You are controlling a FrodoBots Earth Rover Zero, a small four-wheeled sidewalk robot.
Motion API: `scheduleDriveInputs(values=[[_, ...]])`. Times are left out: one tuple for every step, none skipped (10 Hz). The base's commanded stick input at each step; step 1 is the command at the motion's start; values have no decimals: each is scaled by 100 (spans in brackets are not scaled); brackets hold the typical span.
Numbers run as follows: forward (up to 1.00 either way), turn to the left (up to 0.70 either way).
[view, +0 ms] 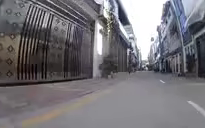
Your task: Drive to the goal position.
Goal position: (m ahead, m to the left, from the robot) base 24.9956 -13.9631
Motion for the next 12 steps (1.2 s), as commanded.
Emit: scheduleDriveInputs(values=[[100, -27], [100, -27], [100, -27], [100, -27], [100, -27], [100, -27], [100, -27], [100, -27], [100, -27], [100, -27], [100, -27], [100, -27]])
